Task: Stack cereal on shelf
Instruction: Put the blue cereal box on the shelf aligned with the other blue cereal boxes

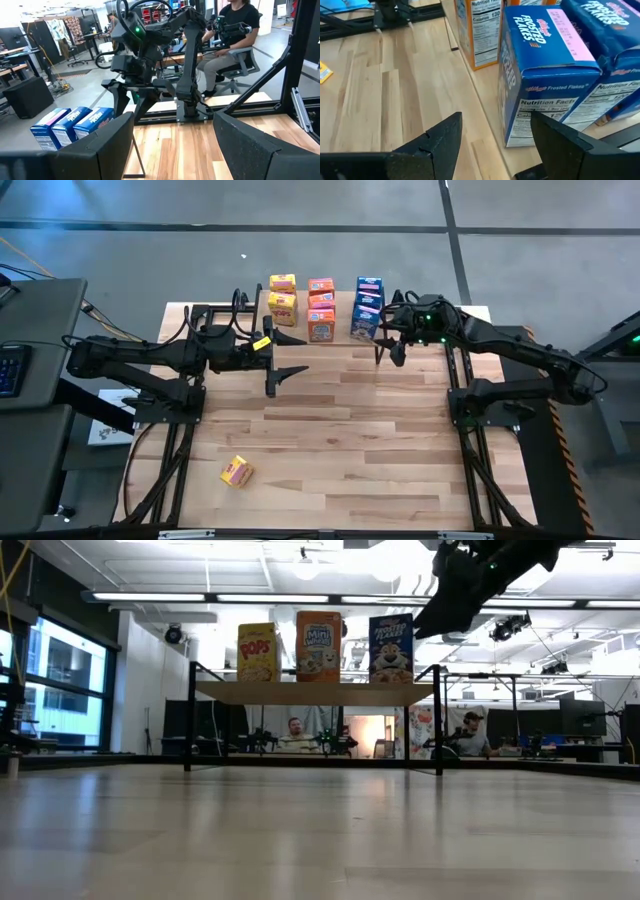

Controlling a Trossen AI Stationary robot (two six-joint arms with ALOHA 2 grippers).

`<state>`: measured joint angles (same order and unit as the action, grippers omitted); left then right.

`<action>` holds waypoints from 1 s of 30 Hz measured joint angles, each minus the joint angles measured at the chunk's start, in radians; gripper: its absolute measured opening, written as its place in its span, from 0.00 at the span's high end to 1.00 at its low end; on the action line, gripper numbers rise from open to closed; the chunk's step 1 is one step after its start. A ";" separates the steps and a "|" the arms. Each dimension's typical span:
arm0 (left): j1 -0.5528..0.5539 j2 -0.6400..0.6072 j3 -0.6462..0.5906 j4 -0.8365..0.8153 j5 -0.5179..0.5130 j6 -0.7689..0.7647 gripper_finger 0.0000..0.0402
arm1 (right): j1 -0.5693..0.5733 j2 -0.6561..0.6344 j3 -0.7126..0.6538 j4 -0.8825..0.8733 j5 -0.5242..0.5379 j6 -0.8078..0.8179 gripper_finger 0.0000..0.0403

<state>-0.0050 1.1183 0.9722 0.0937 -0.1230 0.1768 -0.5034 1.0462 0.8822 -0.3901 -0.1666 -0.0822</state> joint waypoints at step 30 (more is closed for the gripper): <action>0.000 0.000 0.000 0.000 0.000 0.000 0.34 | 0.125 0.040 -0.001 0.067 -0.006 0.146 0.43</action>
<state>-0.0048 1.1183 0.9722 0.0937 -0.1233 0.1772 -0.3786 1.0864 0.8814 -0.3233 -0.1726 0.0635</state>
